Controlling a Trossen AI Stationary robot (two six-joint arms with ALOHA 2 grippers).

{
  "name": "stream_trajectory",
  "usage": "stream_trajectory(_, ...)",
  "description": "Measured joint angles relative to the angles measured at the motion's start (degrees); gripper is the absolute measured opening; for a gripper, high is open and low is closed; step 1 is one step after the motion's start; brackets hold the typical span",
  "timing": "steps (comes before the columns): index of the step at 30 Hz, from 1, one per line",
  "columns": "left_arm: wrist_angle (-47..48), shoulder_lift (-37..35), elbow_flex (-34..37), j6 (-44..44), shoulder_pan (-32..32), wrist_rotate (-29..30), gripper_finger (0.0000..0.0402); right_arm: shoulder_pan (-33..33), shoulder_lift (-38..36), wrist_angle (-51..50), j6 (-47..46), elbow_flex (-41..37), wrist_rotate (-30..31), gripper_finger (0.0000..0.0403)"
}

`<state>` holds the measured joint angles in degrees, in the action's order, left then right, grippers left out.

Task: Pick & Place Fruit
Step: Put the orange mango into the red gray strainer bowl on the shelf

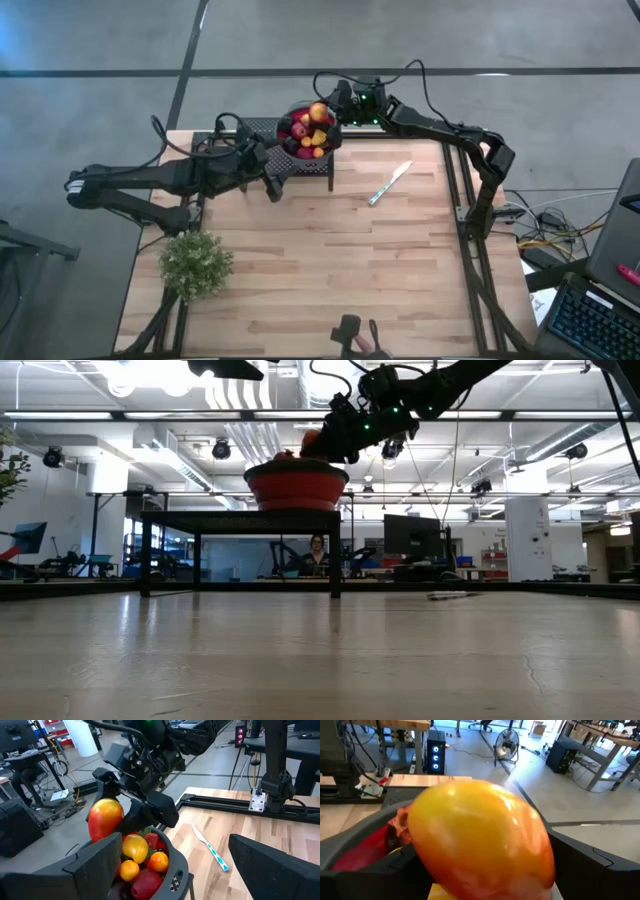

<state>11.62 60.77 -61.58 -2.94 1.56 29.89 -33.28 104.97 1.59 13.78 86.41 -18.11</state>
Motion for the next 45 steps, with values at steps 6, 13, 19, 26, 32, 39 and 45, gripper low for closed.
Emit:
stream_trajectory(6,0.0,0.0,0.0,0.0,0.0,0.0,0.0371,0.0,-0.8,-0.8,0.0,0.4,-1.1,0.0339)
stream_trajectory(13,0.0,0.0,0.0,-0.5,0.0,0.0,0.0371,0.3,-1.9,-4.3,0.0,0.6,-2.9,0.0343)
stream_trajectory(19,0.0,0.0,0.0,-0.9,0.0,0.0,0.0371,0.7,-3.6,-5.9,0.1,0.6,-4.0,0.0327)
stream_trajectory(26,0.0,0.0,0.0,-0.9,0.0,0.0,0.0371,0.6,-4.2,-8.0,0.4,0.6,-4.0,0.0316)
stream_trajectory(32,0.0,0.0,0.0,-0.9,0.0,0.0,0.0371,0.7,-4.2,-10.0,1.2,0.6,-3.8,0.0325)
stream_trajectory(39,0.0,0.0,0.0,-0.9,0.0,0.0,0.0371,0.6,-4.2,-10.7,1.2,0.5,-2.6,0.0347)
stream_trajectory(45,0.0,0.0,0.0,-0.9,0.0,0.0,0.0371,0.6,-4.2,-10.6,1.7,0.5,-2.6,0.0352)
